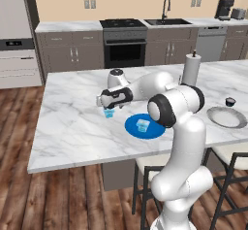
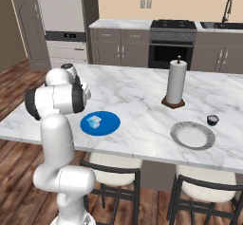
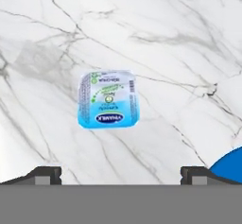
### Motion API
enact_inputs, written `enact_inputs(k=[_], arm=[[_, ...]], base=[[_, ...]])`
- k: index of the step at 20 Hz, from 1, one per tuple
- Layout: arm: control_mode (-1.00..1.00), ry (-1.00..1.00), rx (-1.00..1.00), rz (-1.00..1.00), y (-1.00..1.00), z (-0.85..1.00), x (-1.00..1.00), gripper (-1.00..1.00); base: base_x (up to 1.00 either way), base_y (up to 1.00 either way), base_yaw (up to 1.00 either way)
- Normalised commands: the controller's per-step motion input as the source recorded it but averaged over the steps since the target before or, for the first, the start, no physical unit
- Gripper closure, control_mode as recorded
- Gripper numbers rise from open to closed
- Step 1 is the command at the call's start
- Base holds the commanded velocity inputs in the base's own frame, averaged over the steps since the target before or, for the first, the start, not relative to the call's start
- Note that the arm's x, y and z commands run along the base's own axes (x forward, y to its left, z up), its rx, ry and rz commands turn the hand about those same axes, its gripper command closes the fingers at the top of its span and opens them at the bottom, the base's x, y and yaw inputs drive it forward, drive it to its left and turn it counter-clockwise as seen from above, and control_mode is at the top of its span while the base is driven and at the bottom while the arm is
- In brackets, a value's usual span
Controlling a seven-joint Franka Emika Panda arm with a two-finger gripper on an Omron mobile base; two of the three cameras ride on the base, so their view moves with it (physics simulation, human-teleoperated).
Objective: Place two yogurt containers on each plate.
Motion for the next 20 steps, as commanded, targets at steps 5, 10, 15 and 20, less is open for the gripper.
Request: enact_inputs(k=[5, 10, 15, 20], arm=[[-1.0, 0.0, 0.0, -0.03, 0.01, -0.16, 0.16, -1.0], [-1.0, 0.0, 0.0, -0.01, 0.01, -0.14, 0.18, -1.0], [-1.0, 0.0, 0.0, 0.0, 0.0, -0.14, 0.18, -1.0], [-1.0, 0.0, 0.0, 0.0, 0.0, -0.08, 0.14, -1.0]], base=[[0.0, 0.0, 0.0], [0.0, 0.0, 0.0], [0.0, 0.0, 0.0], [0.0, 0.0, 0.0]])
